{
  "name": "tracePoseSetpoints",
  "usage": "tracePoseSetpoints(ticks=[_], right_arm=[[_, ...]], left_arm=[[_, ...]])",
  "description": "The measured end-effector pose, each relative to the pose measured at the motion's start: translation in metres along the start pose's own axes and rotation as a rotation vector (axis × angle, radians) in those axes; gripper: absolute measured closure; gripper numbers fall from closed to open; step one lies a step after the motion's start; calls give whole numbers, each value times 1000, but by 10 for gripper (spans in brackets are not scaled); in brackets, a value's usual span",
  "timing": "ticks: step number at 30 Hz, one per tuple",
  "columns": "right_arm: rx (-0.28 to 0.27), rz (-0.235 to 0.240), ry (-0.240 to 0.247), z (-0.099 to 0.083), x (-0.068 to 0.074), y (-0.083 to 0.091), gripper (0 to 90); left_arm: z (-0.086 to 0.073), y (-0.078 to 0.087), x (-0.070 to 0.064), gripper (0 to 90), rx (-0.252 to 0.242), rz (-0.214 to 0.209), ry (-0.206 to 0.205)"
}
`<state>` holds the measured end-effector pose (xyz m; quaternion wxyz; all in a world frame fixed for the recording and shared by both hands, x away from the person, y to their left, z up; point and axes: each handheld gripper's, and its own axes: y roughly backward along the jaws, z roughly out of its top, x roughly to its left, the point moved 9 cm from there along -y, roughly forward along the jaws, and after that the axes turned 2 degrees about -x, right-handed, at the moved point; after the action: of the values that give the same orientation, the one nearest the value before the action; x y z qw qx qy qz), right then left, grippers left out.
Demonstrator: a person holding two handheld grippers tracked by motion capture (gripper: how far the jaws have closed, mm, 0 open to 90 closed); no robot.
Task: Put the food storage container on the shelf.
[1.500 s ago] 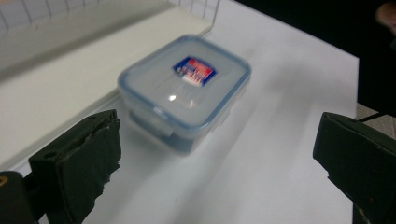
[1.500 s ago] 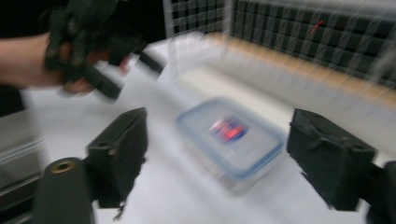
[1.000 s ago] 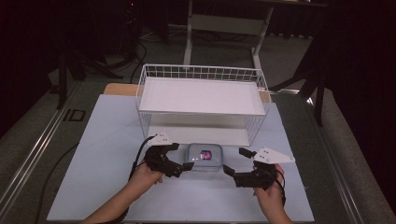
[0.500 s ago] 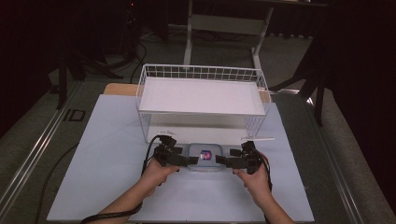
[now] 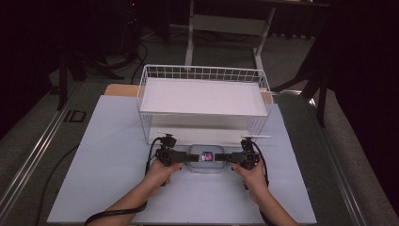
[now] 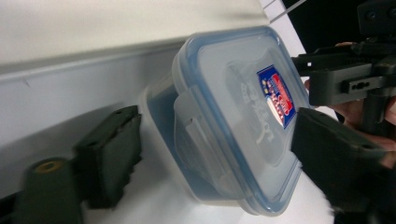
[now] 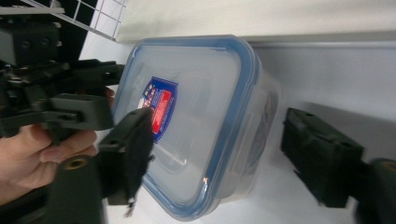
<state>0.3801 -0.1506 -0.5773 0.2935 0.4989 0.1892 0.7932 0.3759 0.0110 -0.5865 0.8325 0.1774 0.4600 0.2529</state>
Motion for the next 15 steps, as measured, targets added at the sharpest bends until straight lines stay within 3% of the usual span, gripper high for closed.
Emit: tracePoseSetpoints(ticks=[2,5,9,15], right_arm=[[15,1,-25,-2,-1,-2,307],[36,27,-69,-5,-1,-3,357],[25,15,-52,-5,2,-1,393],[16,16,-70,-7,2,0,409]], left_arm=[[-1,-1,-1,285,11,-28,26],[0,0,-1,327,6,-24,32],[-2,3,-1,376,22,-42,82],[-5,6,-5,412,66,-27,71]])
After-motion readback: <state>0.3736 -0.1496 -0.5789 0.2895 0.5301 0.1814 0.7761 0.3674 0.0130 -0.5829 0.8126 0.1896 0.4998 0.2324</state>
